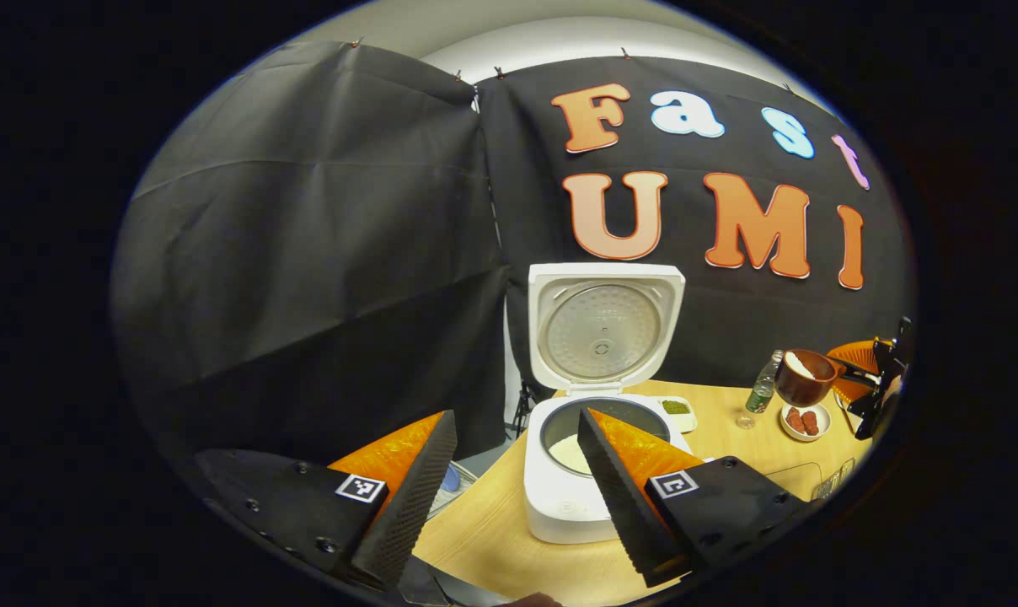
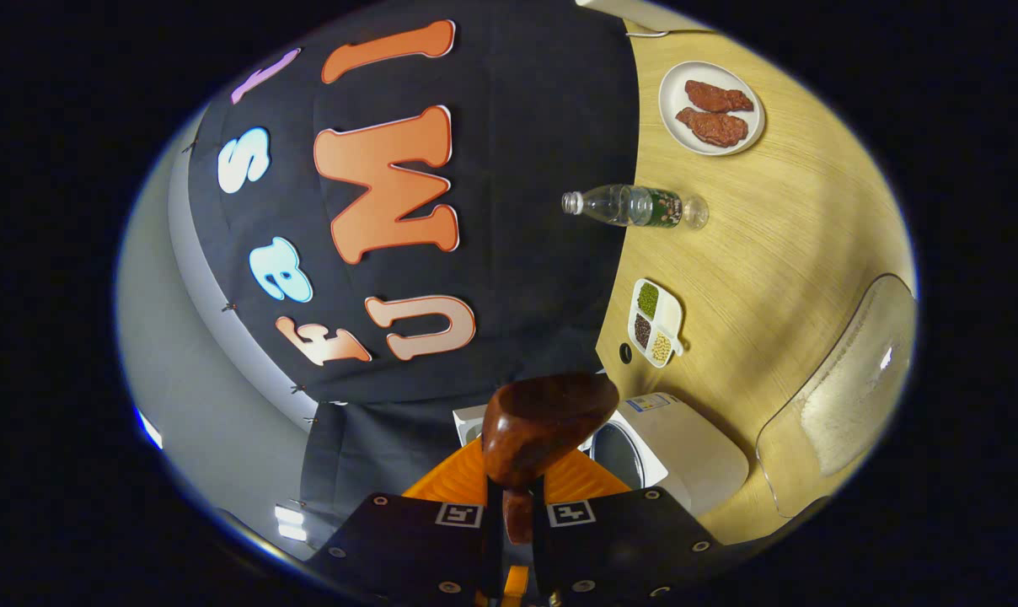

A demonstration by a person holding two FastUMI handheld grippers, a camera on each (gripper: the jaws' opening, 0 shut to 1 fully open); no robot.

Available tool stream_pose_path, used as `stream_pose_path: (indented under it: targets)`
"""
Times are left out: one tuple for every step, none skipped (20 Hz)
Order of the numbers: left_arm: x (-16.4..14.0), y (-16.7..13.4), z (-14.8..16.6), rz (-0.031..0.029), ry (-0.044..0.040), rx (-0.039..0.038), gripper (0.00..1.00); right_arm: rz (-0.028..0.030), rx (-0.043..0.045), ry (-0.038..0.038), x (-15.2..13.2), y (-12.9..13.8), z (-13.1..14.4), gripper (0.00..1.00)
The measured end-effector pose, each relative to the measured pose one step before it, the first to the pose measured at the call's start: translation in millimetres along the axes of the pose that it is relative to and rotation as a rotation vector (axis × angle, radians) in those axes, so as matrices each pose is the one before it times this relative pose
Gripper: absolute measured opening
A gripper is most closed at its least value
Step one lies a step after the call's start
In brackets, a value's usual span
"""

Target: Close the left gripper, press the button to open the rice cooker; take a wooden spoon from the chopstick holder with the right hand, scoop a spoonful of rice and pour it into the rice cooker, then put the wooden spoon back into the chopstick holder.

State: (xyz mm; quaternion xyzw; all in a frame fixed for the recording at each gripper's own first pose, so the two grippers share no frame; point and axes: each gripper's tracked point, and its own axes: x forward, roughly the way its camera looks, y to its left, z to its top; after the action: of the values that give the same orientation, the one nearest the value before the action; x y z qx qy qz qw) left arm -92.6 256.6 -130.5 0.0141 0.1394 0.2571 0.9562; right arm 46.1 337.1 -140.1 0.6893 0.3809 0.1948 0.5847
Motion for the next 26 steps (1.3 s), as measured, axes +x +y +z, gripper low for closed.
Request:
stream_pose_path:
  targets:
    - [-1.94,8.49,-3.48,0.01486,0.00207,-0.00450,0.98,-0.00105,-0.01332,0.00752,10.42,6.66,-6.06,0.13]
    - [1.13,9.61,-5.20,0.01589,0.00409,-0.00259,0.98,0.00116,-0.01379,0.00898,10.74,5.18,-5.38,0.13]
    - [0.15,9.85,-2.29,0.01905,-0.00034,0.00161,0.98,0.00214,-0.01063,0.00701,6.74,6.20,-6.12,0.14]
    - [0.72,9.82,-1.97,0.01960,-0.00069,0.00491,0.98,-0.00248,-0.01555,0.00699,10.82,3.77,-4.82,0.14]
    - [1.29,6.86,-0.79,0.01681,0.00093,0.00348,0.98,-0.00641,-0.01296,-0.00034,11.31,3.21,-5.53,0.13]
    - [1.90,12.30,-2.65,0.00824,0.00189,-0.00046,0.98,-0.01040,-0.02053,0.00099,11.29,1.84,-5.65,0.13]
    - [0.49,6.98,-2.62,0.00267,0.00587,-0.00146,0.98,-0.01684,-0.03082,-0.00550,10.07,0.39,-5.79,0.13]
    - [2.11,8.13,-3.27,0.00467,0.00902,0.00046,0.98,-0.01971,-0.03227,-0.00190,8.32,-1.43,-4.63,0.13]
    - [2.72,6.23,-3.01,0.00443,0.01152,-0.00045,0.98,-0.01916,-0.04277,-0.00673,7.14,0.64,-4.88,0.14]
    - [1.31,7.15,-3.11,0.00339,0.00891,-0.00528,0.98,-0.02550,-0.04938,-0.00166,8.77,-1.75,-4.77,0.13]
    - [2.75,4.27,-2.37,0.00036,0.00804,-0.00390,0.98,-0.02357,-0.04346,-0.00208,7.22,0.23,-4.45,0.13]
    - [2.25,6.77,-3.84,0.00457,0.00763,-0.00193,0.99,-0.02481,-0.04329,0.00209,7.89,-0.66,-4.23,0.13]
    - [2.43,4.53,-2.39,0.00239,0.00941,0.00067,0.99,-0.02700,-0.05005,0.00582,6.12,-0.37,-4.91,0.13]
    - [4.70,3.54,-4.45,0.00323,0.00841,0.00100,0.95,-0.02630,-0.05492,0.00486,6.77,-0.47,-5.04,0.14]
    - [3.61,1.92,-2.26,0.00031,0.00763,-0.00119,0.98,-0.02401,-0.06635,-0.00814,3.76,1.51,-1.20,0.14]
    - [2.26,2.61,-3.02,-0.00439,0.00767,-0.00415,0.98,-0.01757,-0.06599,-0.00884,4.93,2.03,-0.37,0.13]
    - [2.31,0.30,-1.46,-0.00435,0.00835,-0.00397,0.98,-0.01992,-0.06833,-0.00957,2.32,2.77,-0.11,0.14]
    - [0.73,1.16,-3.18,-0.00561,0.00776,-0.00154,0.98,-0.01381,-0.06464,-0.00654,2.63,3.38,-1.14,0.13]
    - [1.82,0.37,-0.94,-0.00244,0.00707,0.00097,0.98,-0.01978,-0.06597,-0.01350,0.37,2.19,0.87,0.13]
    - [1.73,1.03,-2.62,-0.00396,0.00585,0.00121,0.98,-0.01214,-0.05747,-0.02074,1.54,3.33,3.46,0.13]
    - [1.72,0.16,-2.24,-0.00360,0.00244,0.00091,0.99,-0.01133,-0.05725,-0.01356,1.69,4.81,-1.96,0.14]
    - [1.77,0.60,-0.22,-0.00463,0.00323,0.00112,0.99,-0.00336,-0.04482,-0.00850,1.79,5.06,0.60,0.14]
    - [1.59,-0.33,-0.03,-0.00336,0.00373,0.00088,0.98,-0.00534,-0.03521,-0.00574,0.29,3.71,0.04,0.13]
    - [0.70,2.79,-3.92,-0.00362,0.00473,0.00043,0.98,-0.00001,-0.02468,-0.00548,-0.25,4.86,0.77,0.13]
    - [0.42,0.75,-2.42,-0.00192,0.00445,0.00112,0.98,-0.00269,-0.02457,-0.00677,-0.22,2.98,0.62,0.13]
    - [2.01,3.27,-1.93,0.00075,0.00198,0.00096,0.98,-0.00601,-0.02002,-0.00916,1.06,2.46,1.94,0.13]
